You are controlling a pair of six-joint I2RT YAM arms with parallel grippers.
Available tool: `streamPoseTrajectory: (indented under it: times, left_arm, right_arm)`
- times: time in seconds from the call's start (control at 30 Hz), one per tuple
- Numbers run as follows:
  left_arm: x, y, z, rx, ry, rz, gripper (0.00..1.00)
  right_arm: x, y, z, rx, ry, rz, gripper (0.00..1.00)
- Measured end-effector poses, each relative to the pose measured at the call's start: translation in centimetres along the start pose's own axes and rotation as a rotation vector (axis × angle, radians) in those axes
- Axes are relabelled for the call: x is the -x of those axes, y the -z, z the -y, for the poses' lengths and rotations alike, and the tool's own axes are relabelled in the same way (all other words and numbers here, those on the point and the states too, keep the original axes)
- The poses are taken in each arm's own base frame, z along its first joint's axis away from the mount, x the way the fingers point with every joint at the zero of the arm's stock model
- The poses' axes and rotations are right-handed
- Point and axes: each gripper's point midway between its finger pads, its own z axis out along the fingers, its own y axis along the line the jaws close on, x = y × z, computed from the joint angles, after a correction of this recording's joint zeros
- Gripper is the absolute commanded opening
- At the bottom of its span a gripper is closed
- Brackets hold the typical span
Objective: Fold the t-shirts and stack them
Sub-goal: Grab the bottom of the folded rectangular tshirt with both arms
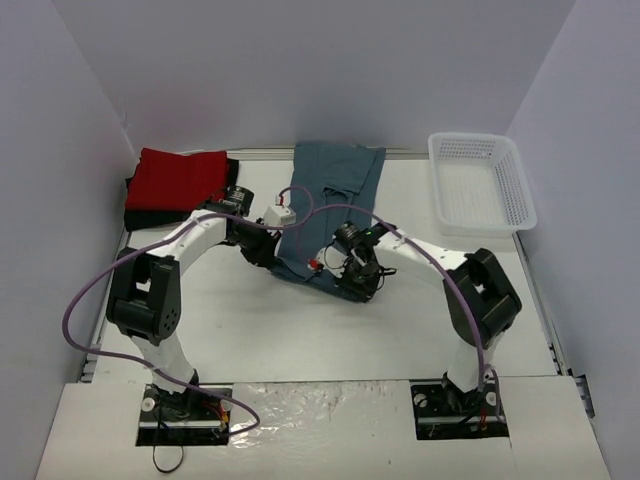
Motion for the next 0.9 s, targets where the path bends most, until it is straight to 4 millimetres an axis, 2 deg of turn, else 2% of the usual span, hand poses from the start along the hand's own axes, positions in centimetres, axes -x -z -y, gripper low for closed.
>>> streamPoseTrajectory:
  times: [0.1, 0.23, 0.4, 0.63, 0.9]
  left_arm:
    - [0.3, 0.6, 1.3, -0.007, -0.046, 0.008, 0.02]
    - [0.6, 2.1, 3.4, -0.007, -0.114, 0.025, 0.02]
    - [0.4, 2.7, 6.1, -0.040, -0.179, 0.015, 0.02]
    - [-1.9, 2.3, 9.3, -0.108, -0.226, -0.031, 0.02]
    - [-1.9, 4.3, 12.3, -0.191, -0.280, 0.023, 0.02]
  right_arm:
    - [-0.3, 2.8, 0.8, -0.027, -0.037, 0.064, 0.00]
    - [-0.3, 5.6, -0.4, -0.022, -0.028, 0.122, 0.00]
    - [-0.8, 6.4, -1.9, 0.023, -0.022, 0.116, 0.00]
    - [-2.0, 7.0, -3.5, 0.085, -0.029, 0.084, 0.00]
    - [-2.5, 9.5, -5.5, 0.134, 0.003, 0.141, 0.00]
